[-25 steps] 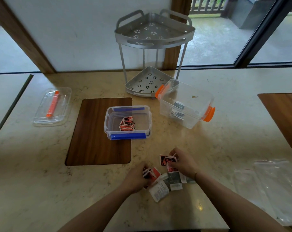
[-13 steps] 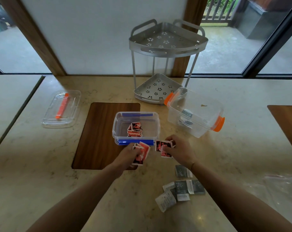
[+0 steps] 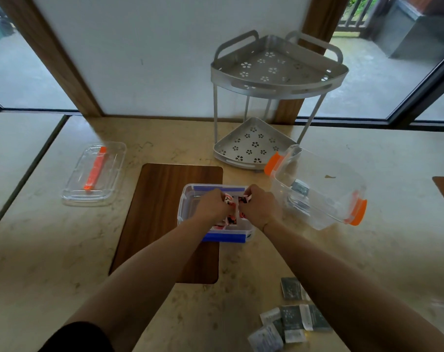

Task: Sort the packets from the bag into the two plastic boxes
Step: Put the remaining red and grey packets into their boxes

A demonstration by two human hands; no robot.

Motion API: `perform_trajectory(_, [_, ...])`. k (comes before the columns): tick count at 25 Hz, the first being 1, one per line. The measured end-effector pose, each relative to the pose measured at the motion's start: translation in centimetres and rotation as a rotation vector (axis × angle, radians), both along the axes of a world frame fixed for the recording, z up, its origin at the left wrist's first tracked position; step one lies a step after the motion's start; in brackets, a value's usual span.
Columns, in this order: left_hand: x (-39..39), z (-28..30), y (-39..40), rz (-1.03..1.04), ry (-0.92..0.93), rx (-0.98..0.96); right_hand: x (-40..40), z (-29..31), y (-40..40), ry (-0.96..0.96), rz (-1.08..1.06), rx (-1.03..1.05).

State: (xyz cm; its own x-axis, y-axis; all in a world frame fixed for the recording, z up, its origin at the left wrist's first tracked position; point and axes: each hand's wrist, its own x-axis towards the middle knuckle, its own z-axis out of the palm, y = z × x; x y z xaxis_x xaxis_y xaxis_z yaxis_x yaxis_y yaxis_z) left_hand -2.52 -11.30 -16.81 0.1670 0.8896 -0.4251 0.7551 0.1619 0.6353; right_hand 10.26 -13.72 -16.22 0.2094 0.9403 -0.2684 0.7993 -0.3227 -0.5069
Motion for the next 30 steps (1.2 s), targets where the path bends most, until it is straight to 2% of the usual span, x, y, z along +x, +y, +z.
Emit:
perform_trajectory(5, [1.0,-3.7,1.7,-0.078,0.209,0.029,-0.7,-2.0,1.2,-0.163,0.065,-0.004])
perform_trajectory(10, [1.6,-6.1,1.6,-0.080,0.258,0.083,-0.8,-3.4,0.9,-0.226,0.103,-0.039])
perform_trajectory(13, [1.5,-6.2,1.6,-0.093,0.238,0.035,-0.3,-3.1,1.0,-0.265,0.185,-0.102])
perform_trajectory(17, [1.6,-6.2,1.4,-0.158,0.173,-0.009,0.6,-2.2,1.0,-0.204,0.150,-0.097])
perform_trajectory(20, [1.6,-6.2,0.8,-0.225,0.186,0.036,0.9,-1.6,0.1,-0.210,0.147,-0.038])
perform_trajectory(24, [1.1,-5.2,-0.2,-0.196,0.139,0.120,1.6,-0.7,-1.5,-0.187,0.164,0.030])
perform_trajectory(28, [0.2,-3.2,-1.7,-0.155,0.014,0.195,2.7,0.0,-4.3,-0.143,0.157,0.056])
perform_trajectory(30, [-0.3,-2.3,-3.0,-0.138,-0.044,0.229,3.6,-0.1,-6.0,-0.183,0.148,0.078])
